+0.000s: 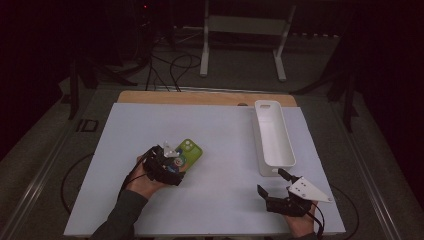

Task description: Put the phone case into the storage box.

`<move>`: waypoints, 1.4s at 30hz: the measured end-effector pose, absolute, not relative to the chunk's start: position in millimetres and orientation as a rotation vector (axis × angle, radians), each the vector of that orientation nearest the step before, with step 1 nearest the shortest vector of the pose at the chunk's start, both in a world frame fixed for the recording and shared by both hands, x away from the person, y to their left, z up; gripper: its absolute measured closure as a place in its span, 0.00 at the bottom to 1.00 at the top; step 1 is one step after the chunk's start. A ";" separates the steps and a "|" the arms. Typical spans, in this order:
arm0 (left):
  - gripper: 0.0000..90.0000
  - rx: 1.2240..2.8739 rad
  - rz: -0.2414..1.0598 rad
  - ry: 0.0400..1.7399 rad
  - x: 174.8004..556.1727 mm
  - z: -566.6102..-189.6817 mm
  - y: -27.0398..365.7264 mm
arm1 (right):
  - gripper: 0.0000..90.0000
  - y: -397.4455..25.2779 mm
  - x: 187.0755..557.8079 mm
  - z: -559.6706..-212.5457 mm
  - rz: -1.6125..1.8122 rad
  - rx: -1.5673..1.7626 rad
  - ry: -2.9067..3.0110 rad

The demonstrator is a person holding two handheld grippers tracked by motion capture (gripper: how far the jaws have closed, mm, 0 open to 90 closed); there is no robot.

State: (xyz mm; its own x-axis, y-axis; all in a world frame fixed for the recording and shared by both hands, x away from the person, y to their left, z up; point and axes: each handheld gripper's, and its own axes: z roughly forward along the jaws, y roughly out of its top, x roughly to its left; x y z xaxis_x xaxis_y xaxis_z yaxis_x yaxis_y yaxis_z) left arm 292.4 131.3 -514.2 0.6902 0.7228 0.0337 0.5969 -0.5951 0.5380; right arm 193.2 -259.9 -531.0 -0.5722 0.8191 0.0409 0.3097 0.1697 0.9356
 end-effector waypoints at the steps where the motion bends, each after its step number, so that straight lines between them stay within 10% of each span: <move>1: 0.18 2.398 0.347 1.014 292.2 -513.3 131.2 | 0.10 -259.8 193.2 -530.9 1.398 1.063 1.972; 42: 0.18 2.251 0.490 0.879 280.4 -493.4 120.8 | 0.10 -261.8 200.4 -518.2 1.443 1.142 2.007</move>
